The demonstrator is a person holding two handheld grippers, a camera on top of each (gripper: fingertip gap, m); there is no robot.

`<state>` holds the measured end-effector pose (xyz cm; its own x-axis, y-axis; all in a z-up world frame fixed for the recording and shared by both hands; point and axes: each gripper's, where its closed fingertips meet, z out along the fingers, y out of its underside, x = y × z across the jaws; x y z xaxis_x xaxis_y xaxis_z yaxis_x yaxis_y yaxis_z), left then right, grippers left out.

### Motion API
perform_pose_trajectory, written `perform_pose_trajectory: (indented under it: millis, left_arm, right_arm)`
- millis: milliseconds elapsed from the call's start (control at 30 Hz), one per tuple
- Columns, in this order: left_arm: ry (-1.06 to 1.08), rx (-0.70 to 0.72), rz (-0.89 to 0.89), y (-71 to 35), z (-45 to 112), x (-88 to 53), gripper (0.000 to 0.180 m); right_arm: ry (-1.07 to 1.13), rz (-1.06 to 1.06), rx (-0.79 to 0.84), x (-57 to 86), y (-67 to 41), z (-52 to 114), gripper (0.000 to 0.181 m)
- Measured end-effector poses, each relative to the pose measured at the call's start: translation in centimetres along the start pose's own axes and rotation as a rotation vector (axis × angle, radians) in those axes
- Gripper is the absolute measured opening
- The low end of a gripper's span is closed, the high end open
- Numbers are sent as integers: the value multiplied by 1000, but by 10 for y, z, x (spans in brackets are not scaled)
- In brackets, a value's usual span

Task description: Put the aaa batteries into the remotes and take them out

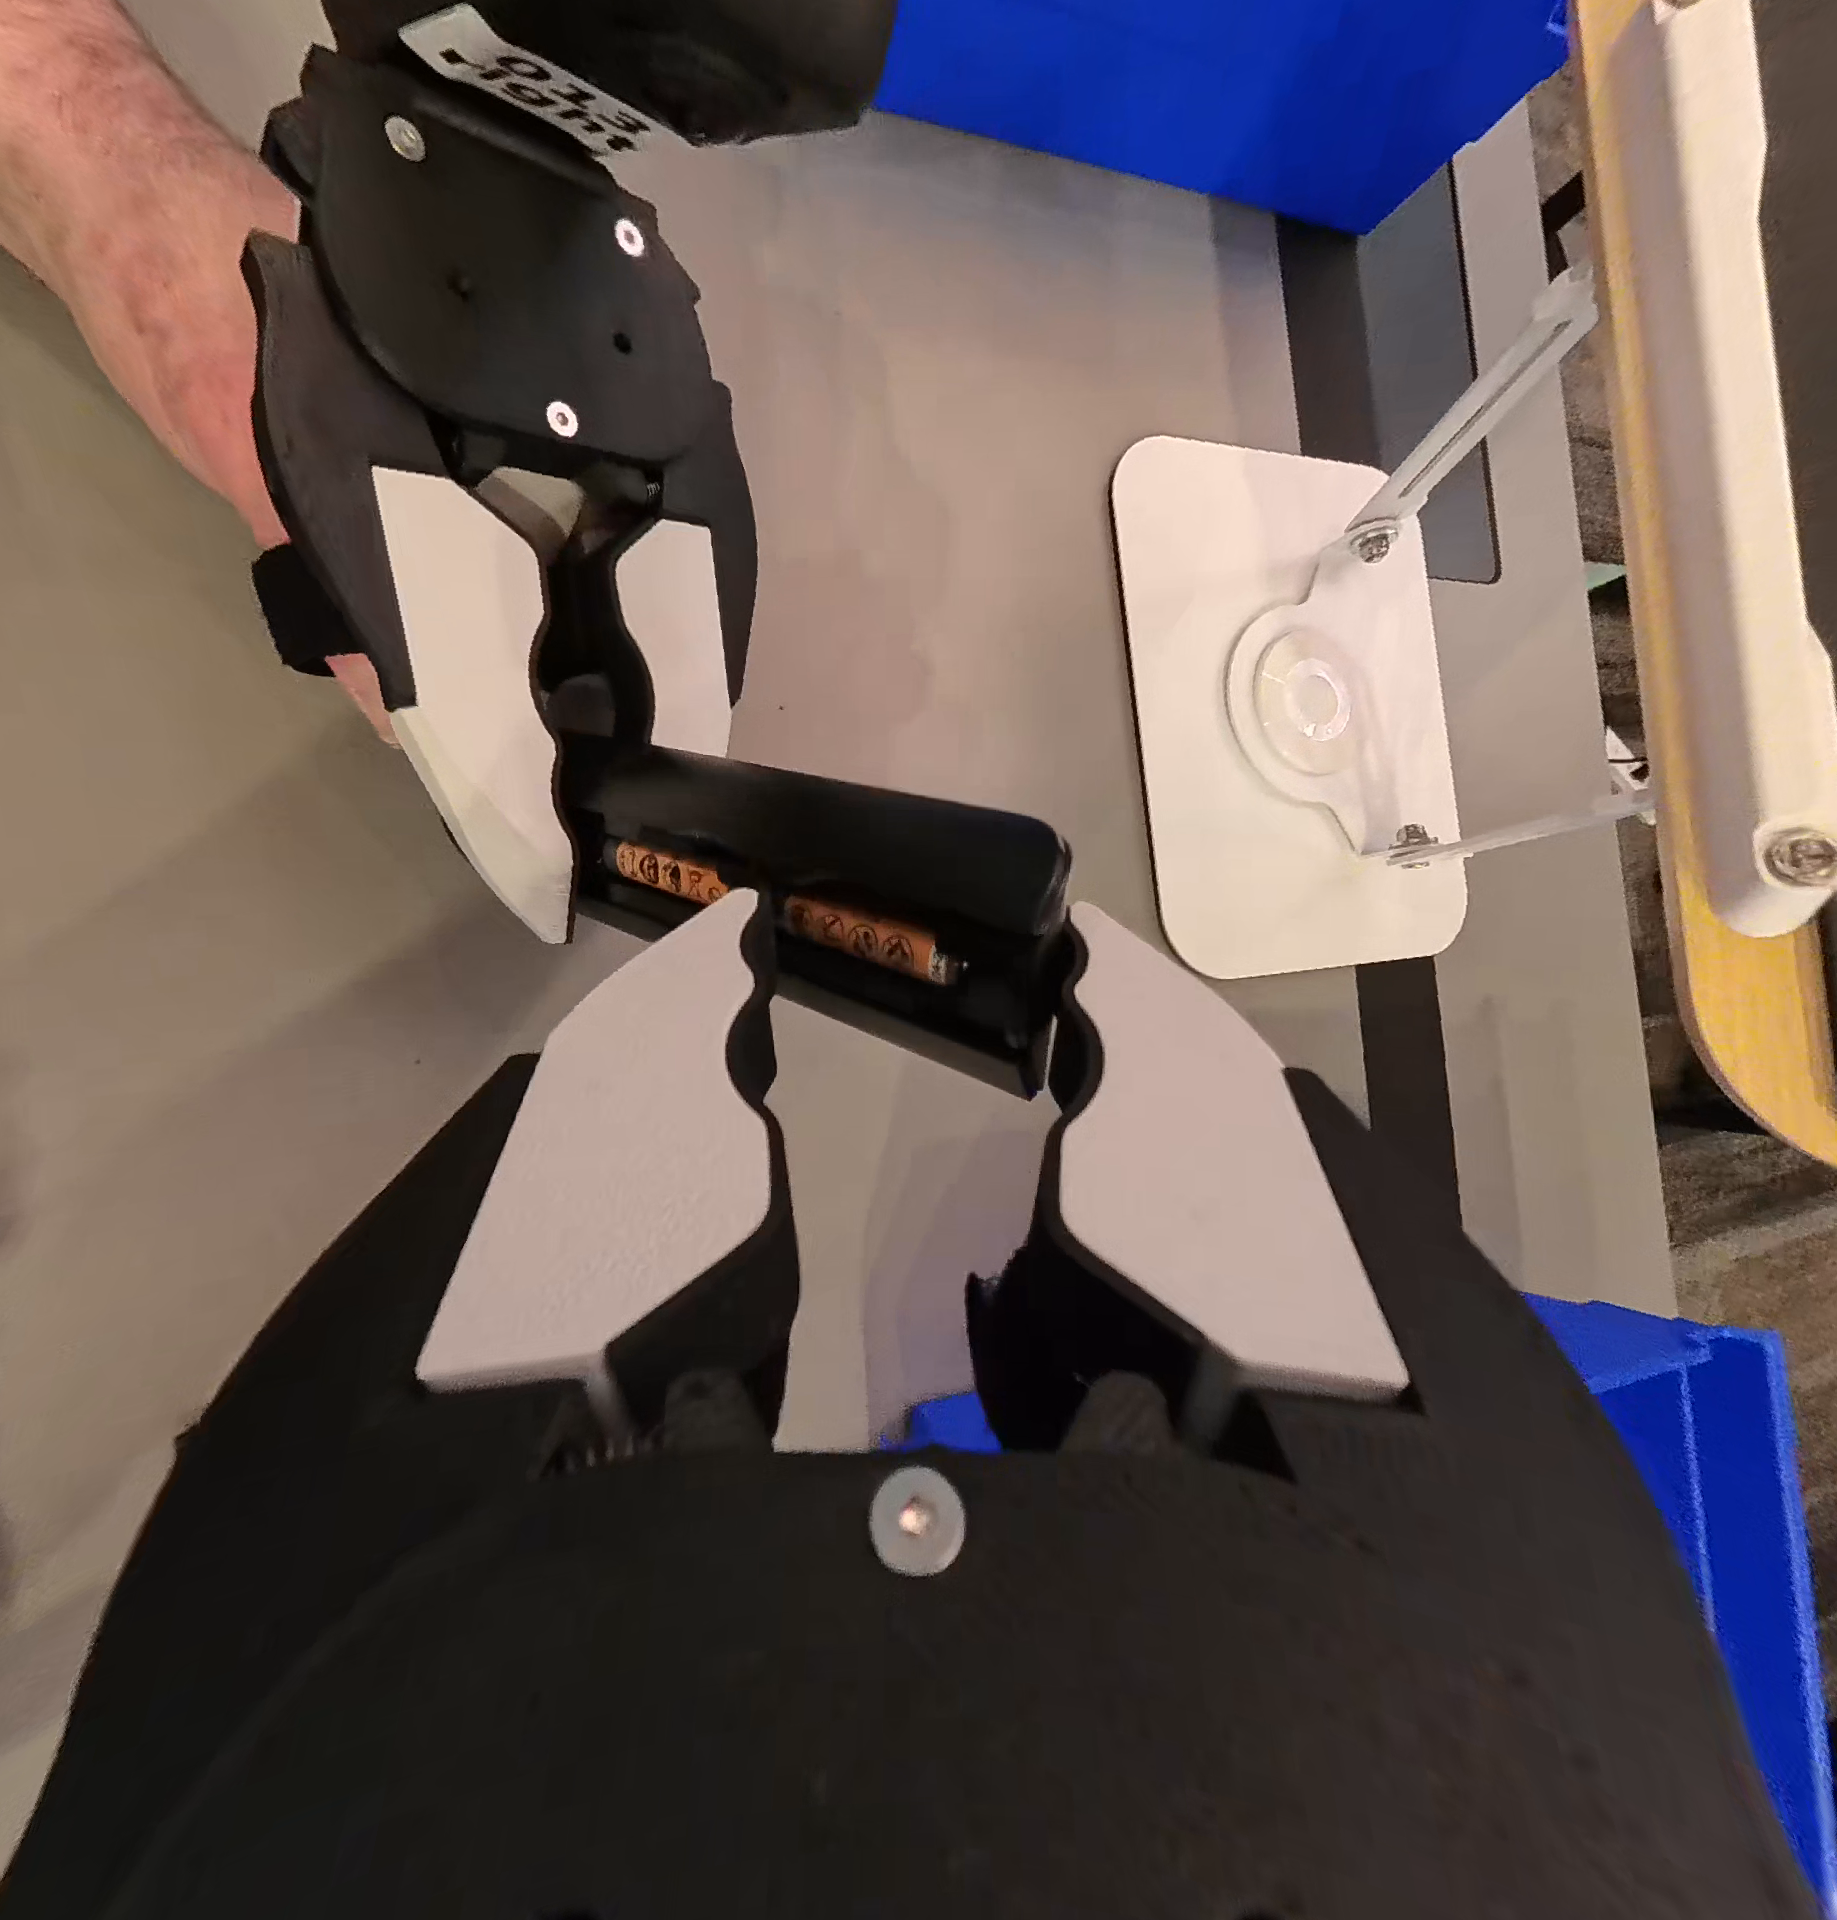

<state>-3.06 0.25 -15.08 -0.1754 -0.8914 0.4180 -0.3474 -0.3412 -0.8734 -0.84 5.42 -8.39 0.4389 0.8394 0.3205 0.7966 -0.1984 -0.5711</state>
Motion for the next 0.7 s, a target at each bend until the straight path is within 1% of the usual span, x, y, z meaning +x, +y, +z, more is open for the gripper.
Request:
perform_pose_trajectory:
  millis: [167,333,567,700]
  left_arm:
    - [-17,-11,37,1,1,2,21]
    - [-37,-27,22,3,0,-3,21]
    - [-35,-38,19,4,1,-4,19]
    - [-33,-30,4,3,0,-5,19]
  right_arm:
    - [-16,-21,3,-3,0,-1,50]
    - [-29,-30,-25,-3,3,-2,43]
    - [-43,-54,-21,-4,1,-2,41]
    - [-71,-64,-6,-5,-1,-5,36]
